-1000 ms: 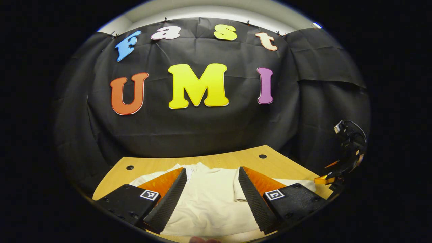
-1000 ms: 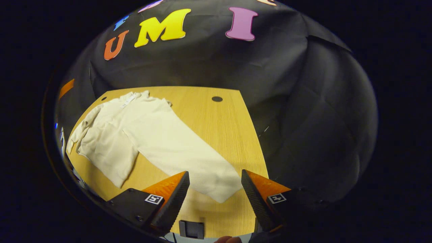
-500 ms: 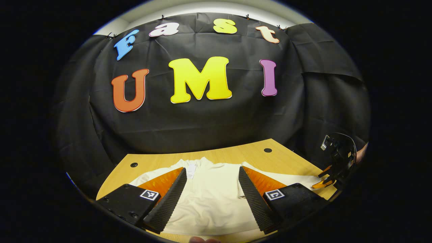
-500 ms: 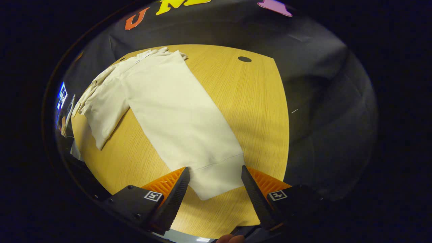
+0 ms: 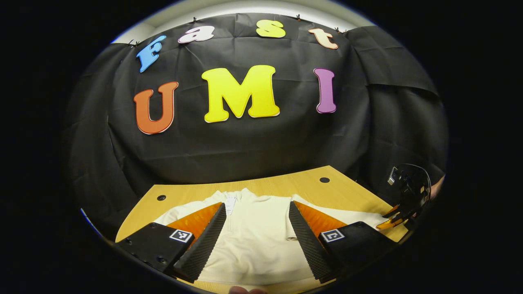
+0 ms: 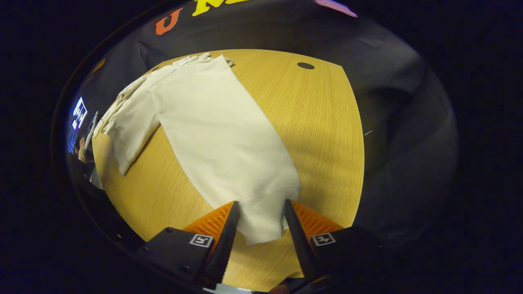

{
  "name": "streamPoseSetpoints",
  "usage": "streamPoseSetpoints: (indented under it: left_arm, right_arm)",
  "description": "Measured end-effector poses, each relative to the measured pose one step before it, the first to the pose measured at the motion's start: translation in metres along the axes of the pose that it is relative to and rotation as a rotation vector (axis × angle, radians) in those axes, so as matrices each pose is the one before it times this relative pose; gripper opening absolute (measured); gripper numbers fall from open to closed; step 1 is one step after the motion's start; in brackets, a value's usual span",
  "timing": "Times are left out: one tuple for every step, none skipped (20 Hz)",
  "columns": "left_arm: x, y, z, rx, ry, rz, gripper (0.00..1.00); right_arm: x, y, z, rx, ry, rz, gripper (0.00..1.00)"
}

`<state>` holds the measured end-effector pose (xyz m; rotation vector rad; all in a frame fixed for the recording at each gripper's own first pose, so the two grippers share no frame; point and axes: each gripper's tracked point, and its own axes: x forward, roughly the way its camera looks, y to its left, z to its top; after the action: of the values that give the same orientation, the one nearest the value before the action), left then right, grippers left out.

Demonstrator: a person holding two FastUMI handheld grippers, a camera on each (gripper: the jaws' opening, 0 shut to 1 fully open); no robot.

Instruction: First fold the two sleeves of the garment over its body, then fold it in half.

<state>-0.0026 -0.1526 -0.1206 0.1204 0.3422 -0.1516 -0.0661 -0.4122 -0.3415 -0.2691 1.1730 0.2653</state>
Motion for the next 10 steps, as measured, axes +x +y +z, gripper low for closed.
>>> streamPoseSetpoints:
  left_arm:
    - [0.00001,-0.00149,0.00108,0.00301,-0.00325,-0.00298,0.98]
    - [0.0008,-0.0002,0.0026,0.00469,-0.00577,-0.00249,0.98]
    - [-0.00013,-0.00142,0.00111,0.0066,-0.00266,-0.00184,0.98]
    - [0.00066,0.0011,0.001,0.00448,-0.00395,-0.00373,0.98]
    - [0.00002,0.00007,0.0005,-0.00019,-0.00745,-0.00377,0.98]
    - [-0.00017,0.00132,0.00148,0.00643,-0.00149,0.00172,0.98]
    - [0.00008,0.00223,0.001,0.00685,-0.00192,0.00134,0.98]
    - [0.00069,0.00268,0.00073,0.00336,-0.00493,0.0014,0.98]
    - [-0.00036,0.00232,0.00106,0.00132,-0.00319,0.00088,0.99]
    - [-0.0005,0.00306,0.00044,0.00225,-0.00244,0.0025,1.0]
  right_arm:
    - [0.00029,0.00158,-0.00219,-0.00233,-0.0182,0.0099,0.57]
    - [-0.00007,-0.00016,0.00041,0.016,-0.00979,-0.00089,0.52]
    - [0.00093,-0.00076,-0.0001,0.02722,-0.00857,-0.00414,0.38]
    - [-0.00328,0.00132,0.00366,0.02293,-0.0242,0.0008,0.38]
    - [0.00313,-0.00253,-0.00162,0.03568,0.00188,-0.01297,0.24]
    - [-0.00085,0.00104,0.00183,0.03899,-0.01411,-0.00591,0.09]
    - [-0.00105,0.00174,-0.00177,0.03106,-0.00312,0.0034,0.1]
    - [-0.00024,0.00594,0.00172,0.03125,-0.0117,0.01764,0.09]
    - [-0.0013,0.00435,0.00473,0.02973,-0.02595,0.00835,0.09]
    - [0.00548,0.00019,-0.00504,0.02429,-0.00707,-0.00751,0.07]
